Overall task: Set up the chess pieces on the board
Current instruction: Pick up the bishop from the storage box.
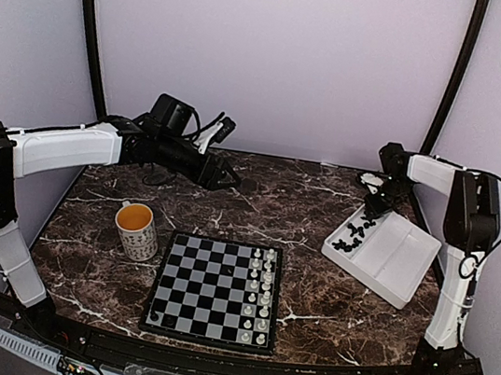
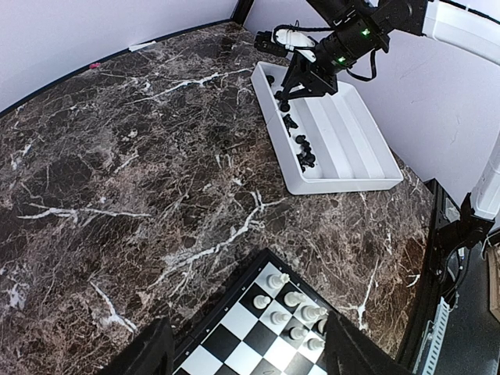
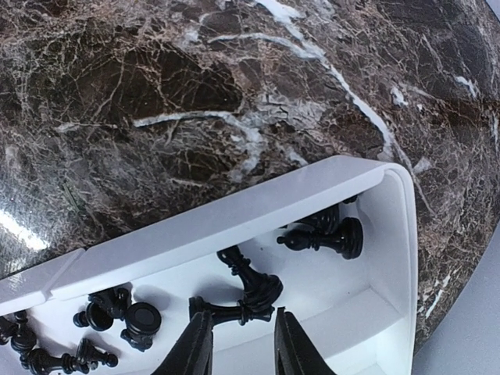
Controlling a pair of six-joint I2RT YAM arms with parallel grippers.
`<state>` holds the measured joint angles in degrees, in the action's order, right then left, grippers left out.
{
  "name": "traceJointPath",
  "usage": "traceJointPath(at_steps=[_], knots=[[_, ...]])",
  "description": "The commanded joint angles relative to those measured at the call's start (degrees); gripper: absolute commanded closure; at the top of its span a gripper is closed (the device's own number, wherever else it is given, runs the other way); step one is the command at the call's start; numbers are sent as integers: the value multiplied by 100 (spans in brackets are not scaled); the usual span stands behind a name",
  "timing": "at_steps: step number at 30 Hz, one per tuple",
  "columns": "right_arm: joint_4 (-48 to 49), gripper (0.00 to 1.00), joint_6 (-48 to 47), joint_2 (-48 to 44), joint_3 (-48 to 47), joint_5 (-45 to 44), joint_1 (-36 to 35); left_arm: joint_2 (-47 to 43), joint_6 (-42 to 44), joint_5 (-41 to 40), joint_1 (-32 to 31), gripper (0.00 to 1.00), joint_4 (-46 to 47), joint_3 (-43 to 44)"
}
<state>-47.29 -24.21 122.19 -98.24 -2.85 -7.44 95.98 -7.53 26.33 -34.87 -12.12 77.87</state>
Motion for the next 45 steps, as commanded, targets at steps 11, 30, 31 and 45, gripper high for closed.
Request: traceJointPath(at_steps=[11,30,31,45], knots=[[404,72,-456,411,-148,-290,4,-271,-136,105,-48,32,178,-70],[218,90,-630,250,138,16,96,-189,-246,195,-95,32,270,-26],[176,90,-615,161,153,97,111,-162,-242,225,-93,32,276,-8],[-764,74,-462,969,-799,523,173,-21,-117,350,-122,32,201,117]])
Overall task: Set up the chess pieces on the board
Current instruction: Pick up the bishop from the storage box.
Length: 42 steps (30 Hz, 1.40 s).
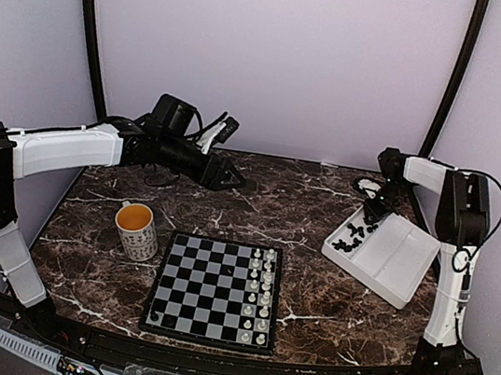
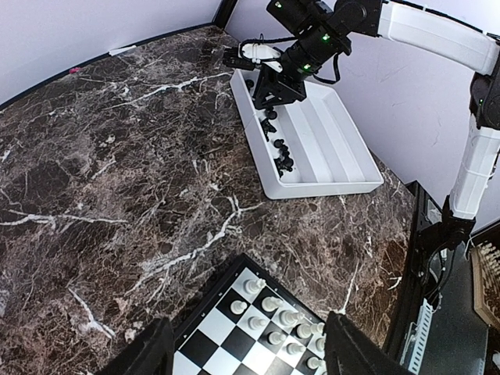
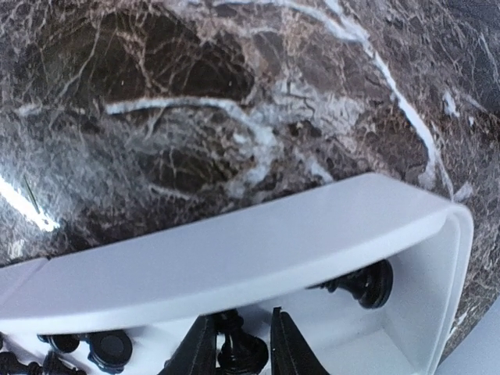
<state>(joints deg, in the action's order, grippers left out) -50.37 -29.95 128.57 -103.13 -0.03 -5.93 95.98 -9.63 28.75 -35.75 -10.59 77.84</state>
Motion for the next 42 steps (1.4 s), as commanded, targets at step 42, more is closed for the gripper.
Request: traceJointPath(at_steps=[42], knots=[[88,95,138,-2914,1394,2855,-1007,172,-713,464,-102,33,610,258]])
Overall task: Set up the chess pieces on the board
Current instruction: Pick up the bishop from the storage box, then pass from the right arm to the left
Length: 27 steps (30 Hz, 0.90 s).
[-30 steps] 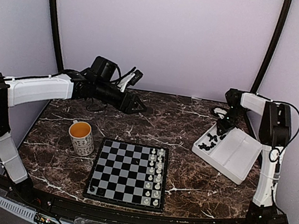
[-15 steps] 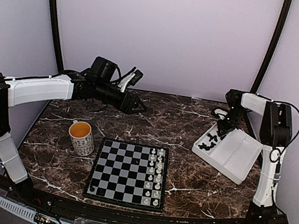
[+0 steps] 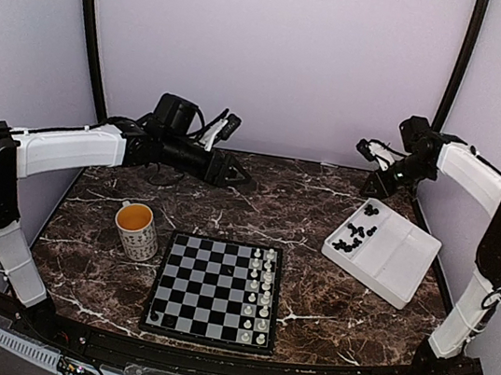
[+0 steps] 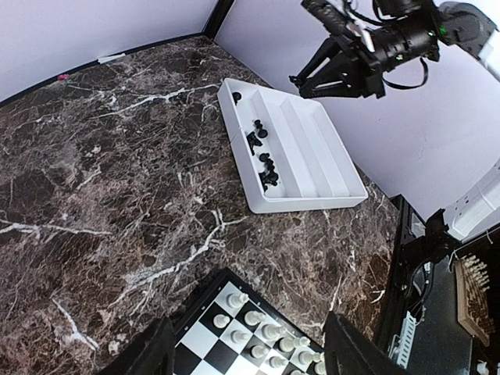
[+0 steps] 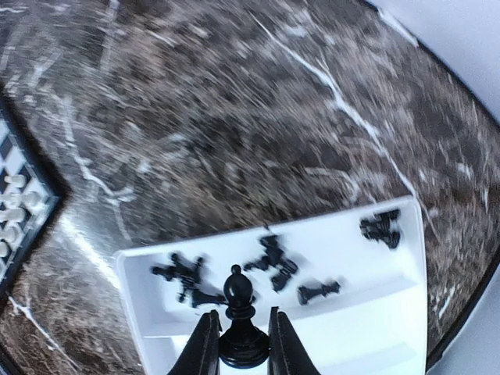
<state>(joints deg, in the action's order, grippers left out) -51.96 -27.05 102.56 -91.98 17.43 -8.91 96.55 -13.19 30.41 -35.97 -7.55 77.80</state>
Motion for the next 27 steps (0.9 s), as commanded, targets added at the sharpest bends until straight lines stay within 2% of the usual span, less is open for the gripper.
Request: traceJointPath(at_steps=[1,6,9,16,27], knots=[[248,95,-166,-354,281,1200,-953,146,-484,406,-92,33,421,289],[272,95,-189,-297,-7,1429,-2019,261,-926,951,-209,33,1057,313],[277,95,-142,-130,-313,1594,-2399,347,-1210,1166,-278,34,1439,296],[346,95,-97,46,-622,1835,-2817,486,-1904,1482,-328,35,2149,69],[379,95,-12,-76,-674,1879,-2967,655,-2109,1603,-350,50,2269,10]])
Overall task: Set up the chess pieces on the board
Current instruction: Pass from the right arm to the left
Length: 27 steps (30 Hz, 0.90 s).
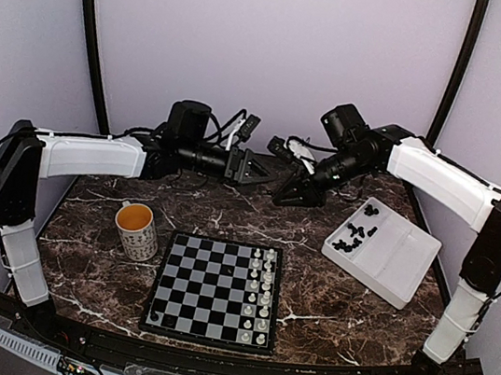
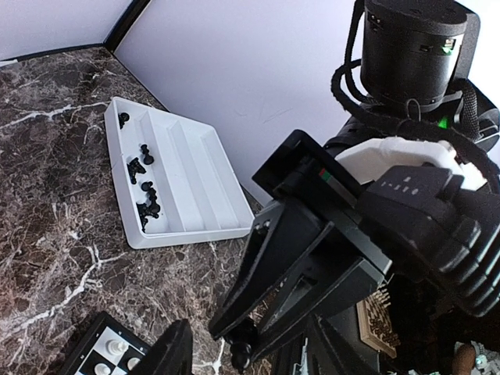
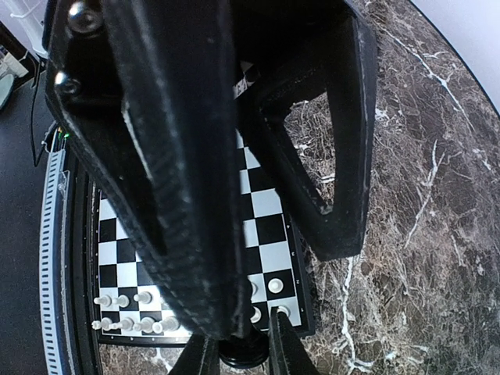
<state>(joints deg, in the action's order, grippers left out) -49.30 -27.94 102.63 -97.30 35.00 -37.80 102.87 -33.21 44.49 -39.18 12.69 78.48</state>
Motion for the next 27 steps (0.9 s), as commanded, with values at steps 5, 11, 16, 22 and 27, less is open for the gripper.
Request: traceJointPath(at_steps=[5,11,16,22,27], knots=[[231,96,175,-123,-95,0,-78,82,-147,238,-28,56,213,-30],[342,97,265,-114,-75,-86,-65,84,-150,356,-28,59,157,-75],[416,98,359,-88,-103,-134,-41,84,-147,376,-28,65,94,-91],[456,98,416,-92,-123,-140,-26,84,-155,408,-28,72,91,-128],[478,98,468,-94,-131,-152,-26,84,-184,420,-28,76,112,-147]])
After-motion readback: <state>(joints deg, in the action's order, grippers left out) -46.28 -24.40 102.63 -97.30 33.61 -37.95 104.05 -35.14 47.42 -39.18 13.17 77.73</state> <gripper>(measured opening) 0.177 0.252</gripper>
